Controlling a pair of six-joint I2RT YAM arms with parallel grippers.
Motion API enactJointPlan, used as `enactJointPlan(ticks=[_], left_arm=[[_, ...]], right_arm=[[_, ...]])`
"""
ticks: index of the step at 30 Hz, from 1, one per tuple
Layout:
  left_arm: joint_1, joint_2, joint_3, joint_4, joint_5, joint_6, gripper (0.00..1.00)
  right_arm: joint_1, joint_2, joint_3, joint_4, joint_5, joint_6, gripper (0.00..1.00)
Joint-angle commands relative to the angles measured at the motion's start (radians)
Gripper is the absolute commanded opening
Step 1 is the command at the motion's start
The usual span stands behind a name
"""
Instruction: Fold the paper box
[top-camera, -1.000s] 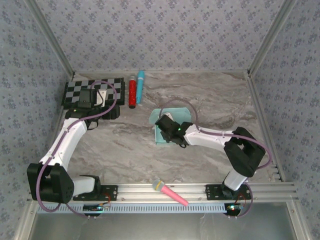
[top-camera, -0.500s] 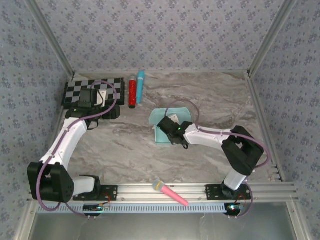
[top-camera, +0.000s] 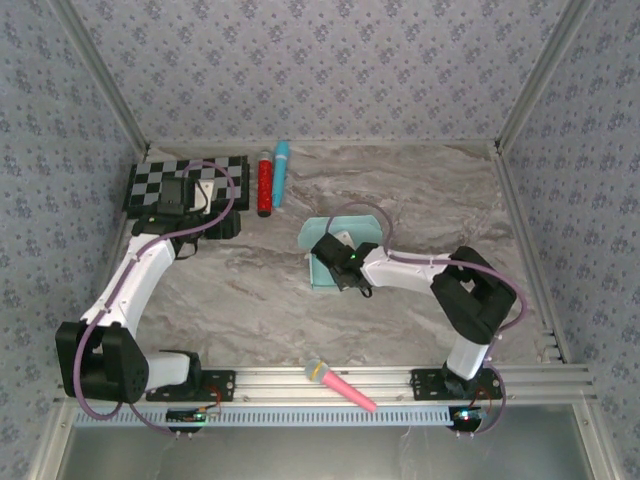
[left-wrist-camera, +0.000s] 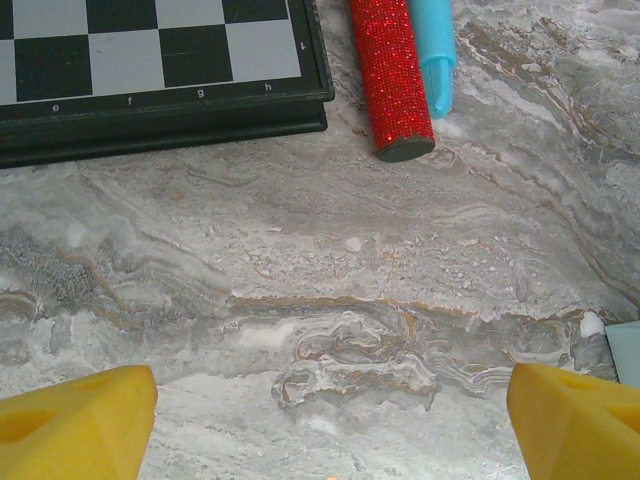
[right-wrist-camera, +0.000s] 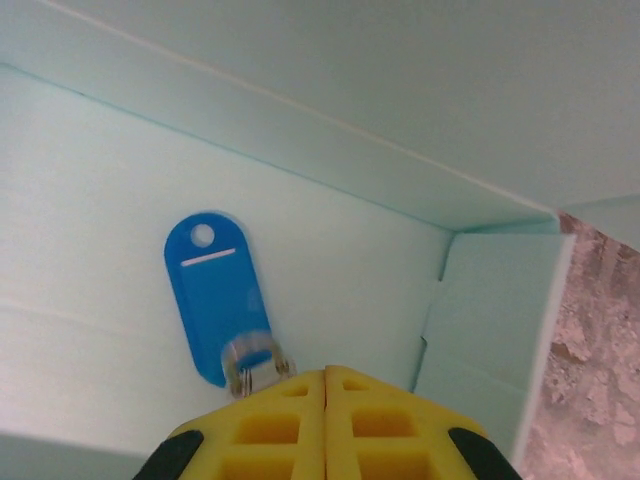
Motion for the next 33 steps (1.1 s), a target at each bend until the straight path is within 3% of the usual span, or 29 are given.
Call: enactJointPlan(ticks=[1,9,15,22,33], left_arm=[[0.004,0.0,0.034,-0.013,0.013,-0.011,0.91],[0.004,-0.001,0.036,-0.017,0.027,-0.012,0.91],[-0.009,0.002,0.045,-0.014,0.115,-0.023,0.91],[-0.136,-0.007,0.052,0.01,0.085,0.012,0.9],[-0.329,0.016,0.03,0.098,0.072,0.076,0.87]], right_arm=[[-0.006,0.023,0.028,0.008,-0.027,-0.008,0.08],[-0.002,-0.039,0.0,0.045,-0.029,-0.01,0.1],[-0.012,-0.181,-0.051,0.073,-0.022,-0.019,0.12],[-0.064,-0.351,-0.102,0.079,-0.083,-0.04,0.15],[-0.254,-0.575,-0.167,0.018,-0.254,-0.108,0.26]])
